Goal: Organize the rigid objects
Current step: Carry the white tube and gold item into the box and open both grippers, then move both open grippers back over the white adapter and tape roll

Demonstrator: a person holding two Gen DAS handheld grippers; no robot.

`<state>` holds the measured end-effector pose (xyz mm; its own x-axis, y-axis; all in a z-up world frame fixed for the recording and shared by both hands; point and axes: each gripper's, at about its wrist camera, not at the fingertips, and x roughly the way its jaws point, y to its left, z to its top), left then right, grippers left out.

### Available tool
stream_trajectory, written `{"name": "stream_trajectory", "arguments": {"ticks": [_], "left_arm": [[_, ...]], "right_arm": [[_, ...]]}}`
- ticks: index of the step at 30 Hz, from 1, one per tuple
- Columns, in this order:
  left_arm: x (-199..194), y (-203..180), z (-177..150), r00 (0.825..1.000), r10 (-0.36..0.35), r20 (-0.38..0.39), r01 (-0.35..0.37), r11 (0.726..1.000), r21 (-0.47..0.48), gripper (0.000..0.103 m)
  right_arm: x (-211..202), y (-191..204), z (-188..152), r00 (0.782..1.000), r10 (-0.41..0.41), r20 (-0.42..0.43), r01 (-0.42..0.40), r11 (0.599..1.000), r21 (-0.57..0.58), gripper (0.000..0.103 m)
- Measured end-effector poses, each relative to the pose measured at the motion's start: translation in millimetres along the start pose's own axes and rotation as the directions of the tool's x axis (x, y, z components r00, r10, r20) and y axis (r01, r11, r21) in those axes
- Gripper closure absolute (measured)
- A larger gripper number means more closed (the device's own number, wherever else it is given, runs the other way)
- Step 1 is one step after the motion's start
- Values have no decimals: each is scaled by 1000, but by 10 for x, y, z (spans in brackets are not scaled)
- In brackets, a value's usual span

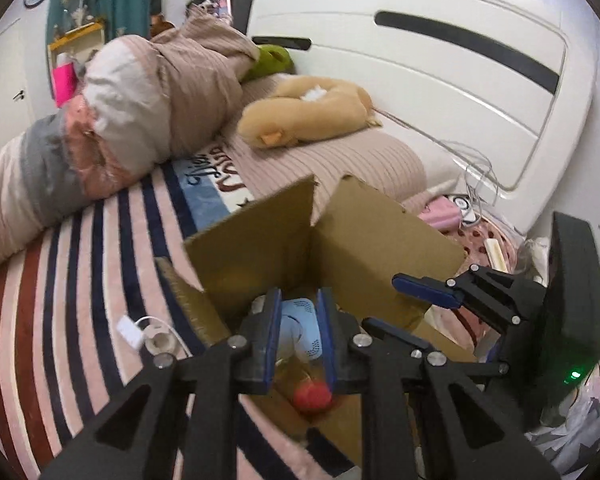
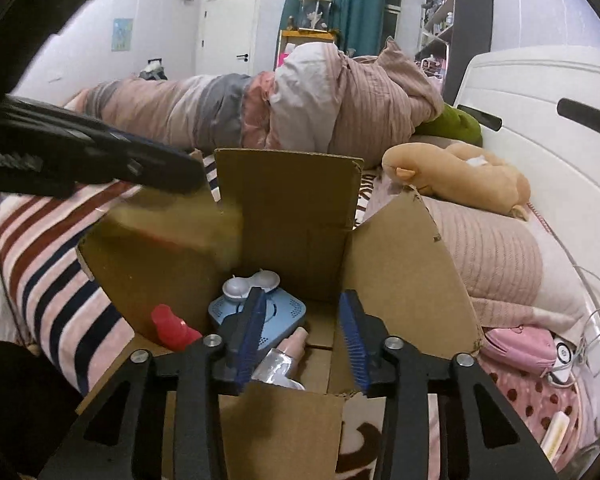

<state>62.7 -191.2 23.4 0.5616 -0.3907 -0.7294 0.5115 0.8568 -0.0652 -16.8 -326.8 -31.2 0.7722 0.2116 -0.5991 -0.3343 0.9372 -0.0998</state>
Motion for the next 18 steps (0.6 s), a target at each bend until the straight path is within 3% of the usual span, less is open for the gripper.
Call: {"name": "stream_trajectory", "arguments": {"ticks": [2,7,9,11,15,18], "left_arm": [[59,-28,-2,999,32,-12,-32,999,13,88],[26,98,-66,999,33,-10,-34,999,-26,85],[-57,193,-96,999,32,7,-31,998,-53,66],[-240,324,-156,998,34,55,-29,996,-86,54],[-594,600,-304,988,92,123,-76,989,-127,47],[-872,961,-516,969,191,156,-162,970,-180,43]], "right_arm": [[-10,-28,-15,1000,4,5,-4,1000,13,67],[-33,-38,12,1000,15,15,-15,999,29,62],[-26,-5,43,1000,21,15,-21,999,28,60],[-28,51,64,999,28,17,-28,999,24,60],[-107,236,177,997,57,56,-58,998,10,60],[-218,440,326,989,96,112,-96,995,-3,60]]}}
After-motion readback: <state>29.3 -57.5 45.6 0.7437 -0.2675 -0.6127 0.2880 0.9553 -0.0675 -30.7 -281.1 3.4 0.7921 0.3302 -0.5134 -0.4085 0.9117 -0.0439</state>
